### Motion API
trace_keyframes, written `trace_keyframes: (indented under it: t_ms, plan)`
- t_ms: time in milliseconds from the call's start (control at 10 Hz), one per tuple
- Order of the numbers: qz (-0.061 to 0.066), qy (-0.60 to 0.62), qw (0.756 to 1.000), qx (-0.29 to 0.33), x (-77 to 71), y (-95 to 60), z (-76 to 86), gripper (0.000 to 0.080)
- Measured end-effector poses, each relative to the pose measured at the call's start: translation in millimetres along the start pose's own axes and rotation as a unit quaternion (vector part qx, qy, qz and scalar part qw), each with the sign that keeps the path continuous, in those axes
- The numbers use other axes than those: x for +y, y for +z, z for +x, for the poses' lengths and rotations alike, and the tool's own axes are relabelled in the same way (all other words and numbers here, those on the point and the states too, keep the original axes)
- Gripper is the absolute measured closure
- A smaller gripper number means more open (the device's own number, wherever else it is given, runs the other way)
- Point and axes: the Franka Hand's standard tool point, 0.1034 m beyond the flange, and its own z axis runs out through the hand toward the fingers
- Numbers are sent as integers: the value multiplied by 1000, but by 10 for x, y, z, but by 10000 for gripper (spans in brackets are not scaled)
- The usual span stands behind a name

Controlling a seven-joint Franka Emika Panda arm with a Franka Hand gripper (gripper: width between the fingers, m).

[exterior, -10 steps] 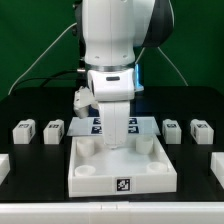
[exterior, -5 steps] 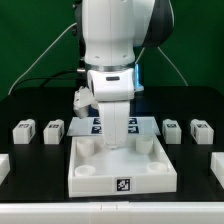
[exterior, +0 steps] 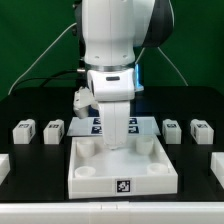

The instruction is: Assemble one leg

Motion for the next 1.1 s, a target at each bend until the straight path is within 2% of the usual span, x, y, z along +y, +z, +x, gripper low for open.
trace_keyframes:
  t_ms: [200,400,500,600,1100]
  plan:
    - [-7,2,1000,4,282,-79,318,734]
    - [-11,6,1000,10,484,-71,526,737]
    - [-5,10,1000,13,530,-38,641,736]
    - [1,11,1000,13,533,-30,675,736]
    - [9,46,999,7,541,-7,719,736]
